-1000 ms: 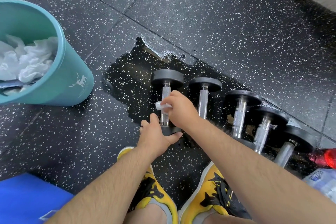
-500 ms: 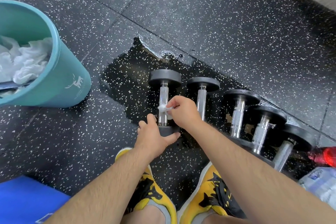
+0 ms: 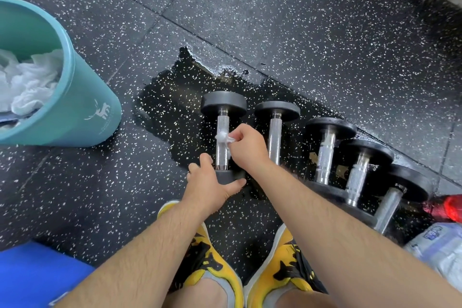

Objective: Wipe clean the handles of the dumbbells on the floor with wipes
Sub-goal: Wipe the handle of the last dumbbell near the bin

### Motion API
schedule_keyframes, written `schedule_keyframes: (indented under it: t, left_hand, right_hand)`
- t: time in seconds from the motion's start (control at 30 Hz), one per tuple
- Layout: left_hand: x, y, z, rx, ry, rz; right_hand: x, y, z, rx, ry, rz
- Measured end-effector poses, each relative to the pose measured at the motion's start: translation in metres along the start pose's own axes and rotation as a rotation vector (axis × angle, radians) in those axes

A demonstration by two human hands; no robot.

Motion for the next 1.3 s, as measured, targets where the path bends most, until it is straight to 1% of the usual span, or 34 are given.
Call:
schedule_keyframes:
  t: [0.03,0.1,0.17,0.23,0.3,0.33,0.37,0.47,0.5,0.53,0.6,0.67,0.73,0.83,0.9,0.97,1.03,1.1,1.13,1.23,1.3]
  left_hand:
    - [0.0,0.0,0.001,0.001,-0.003,0.0]
    - [0.0,0.0,0.002,0.005,-0.004,0.004]
    - [0.0,0.0,0.002,0.003,0.002,0.01]
    - [-0.001,0.0,0.002,0.001,-0.004,0.01]
    - [-0.002,0.001,0.002,0.0,-0.012,0.013]
    - [-0.002,0.001,0.002,0.001,-0.014,0.018]
    - [-0.001,0.002,0.002,0.002,-0.01,0.021]
    - [0.0,0.003,0.002,0.004,0.022,0.022]
    - [0.0,0.003,0.003,0.002,0.021,0.024]
    - [-0.001,0.003,0.003,0.002,0.016,0.026]
    - [-0.002,0.003,0.003,0.005,0.011,0.031]
    - [-0.002,0.003,0.003,-0.002,0.013,0.035]
    - [-0.001,0.004,0.003,-0.003,0.02,0.032]
    - [0.0,0.004,0.002,0.003,0.018,0.028]
    - [0.0,0.003,0.002,0.005,0.004,0.038]
    - [0.0,0.002,0.003,0.003,0.005,0.037]
    - [0.0,0.002,0.002,0.008,0.007,0.038]
    - [0.001,0.002,0.001,0.013,-0.001,0.039]
    - [0.002,0.002,0.001,0.014,0.0,0.038]
    - [0.005,0.0,0.001,0.017,0.015,0.042]
    - [0.004,0.0,0.0,0.021,0.008,0.045]
  right_hand:
    - [0.003,0.004,-0.003,0.01,0.027,0.026]
    - [0.012,0.014,-0.014,0.081,0.098,0.094]
    - [0.023,0.017,-0.024,0.141,0.229,0.204]
    - [0.034,0.01,-0.024,0.1,0.344,0.294]
    - [0.04,0.003,-0.024,0.07,0.426,0.329]
    - [0.04,0.001,-0.028,0.087,0.474,0.332]
    - [0.039,0.001,-0.034,0.137,0.527,0.324]
    - [0.034,0.007,-0.054,0.374,0.707,0.281]
    - [0.036,0.008,-0.053,0.403,0.727,0.285]
    - [0.04,0.007,-0.048,0.391,0.737,0.297]
    - [0.05,0.003,-0.034,0.291,0.749,0.348]
    - [0.049,0.001,-0.029,0.241,0.708,0.36]
    - [0.04,0.005,-0.039,0.31,0.692,0.352]
    - [0.03,0.008,-0.052,0.441,0.754,0.368]
    - [0.03,0.005,-0.045,0.454,0.738,0.38]
    - [0.031,0.0,-0.034,0.387,0.679,0.388]
    - [0.028,0.0,-0.024,0.269,0.551,0.369]
    - [0.021,0.005,-0.02,0.2,0.432,0.338]
    - [0.017,0.008,-0.021,0.209,0.405,0.315]
    - [0.01,0.011,-0.021,0.304,0.426,0.224]
    - [0.008,0.008,-0.012,0.263,0.409,0.179]
Point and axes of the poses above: each hand's wrist, its own y-axis away from the middle knuckle, its own z-axis out of the back of the hand, x = y × z, the point moved 10 cm from there along -y, towards the middle knuckle, and after that the axes turned 6 degrees about x, right-handed, at the moved point
